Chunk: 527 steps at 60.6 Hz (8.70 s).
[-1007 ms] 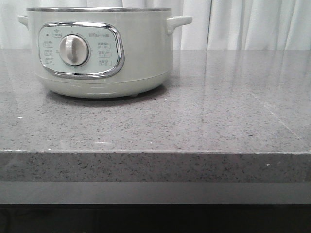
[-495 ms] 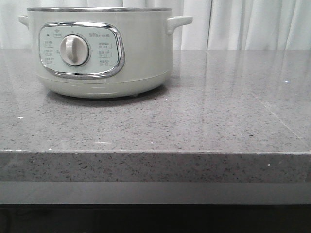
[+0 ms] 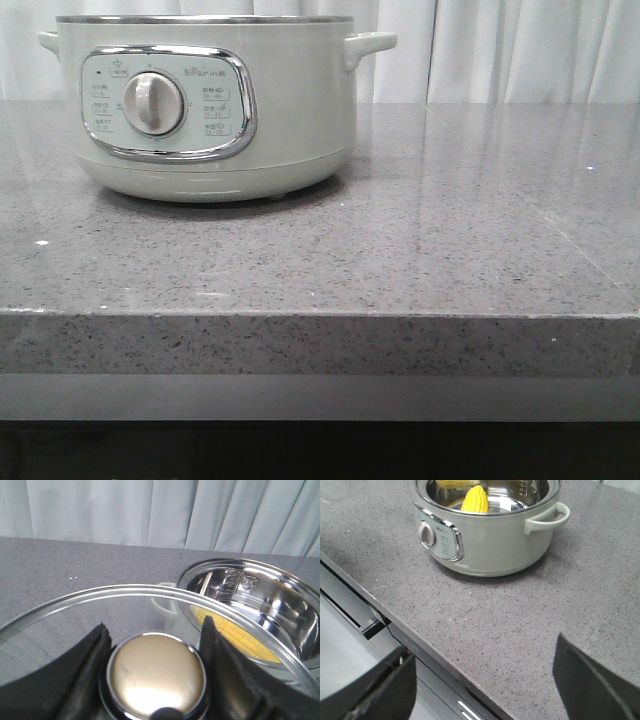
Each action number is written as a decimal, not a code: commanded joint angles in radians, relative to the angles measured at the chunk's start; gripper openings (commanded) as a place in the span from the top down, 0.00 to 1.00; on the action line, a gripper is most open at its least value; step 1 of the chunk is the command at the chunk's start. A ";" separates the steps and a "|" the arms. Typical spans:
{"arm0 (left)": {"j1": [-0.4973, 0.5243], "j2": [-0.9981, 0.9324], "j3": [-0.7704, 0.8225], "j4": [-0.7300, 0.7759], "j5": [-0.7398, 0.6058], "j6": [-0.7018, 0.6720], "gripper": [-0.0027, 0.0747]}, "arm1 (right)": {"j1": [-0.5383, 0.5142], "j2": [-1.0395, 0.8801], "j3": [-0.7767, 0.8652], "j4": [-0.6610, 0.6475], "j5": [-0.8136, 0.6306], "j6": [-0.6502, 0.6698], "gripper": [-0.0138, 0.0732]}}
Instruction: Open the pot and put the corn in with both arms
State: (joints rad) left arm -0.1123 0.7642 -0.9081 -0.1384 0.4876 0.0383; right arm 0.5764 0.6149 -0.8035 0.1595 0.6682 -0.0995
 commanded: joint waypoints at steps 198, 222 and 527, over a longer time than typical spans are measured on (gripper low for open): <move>-0.352 0.511 -0.502 0.075 -0.020 0.038 0.24 | -0.004 0.000 -0.025 0.000 -0.067 -0.011 0.17; -0.352 0.193 -0.121 0.047 -0.022 0.038 0.24 | -0.004 0.000 -0.025 0.000 -0.067 -0.011 0.17; 0.042 -0.784 0.928 0.056 -0.578 -0.024 0.99 | -0.269 -0.270 0.328 -0.053 -0.420 -0.014 0.92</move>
State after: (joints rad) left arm -0.0739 -0.0061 0.0085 -0.0831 -0.0054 0.0220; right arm 0.3771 0.4139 -0.5466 0.1164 0.4442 -0.0995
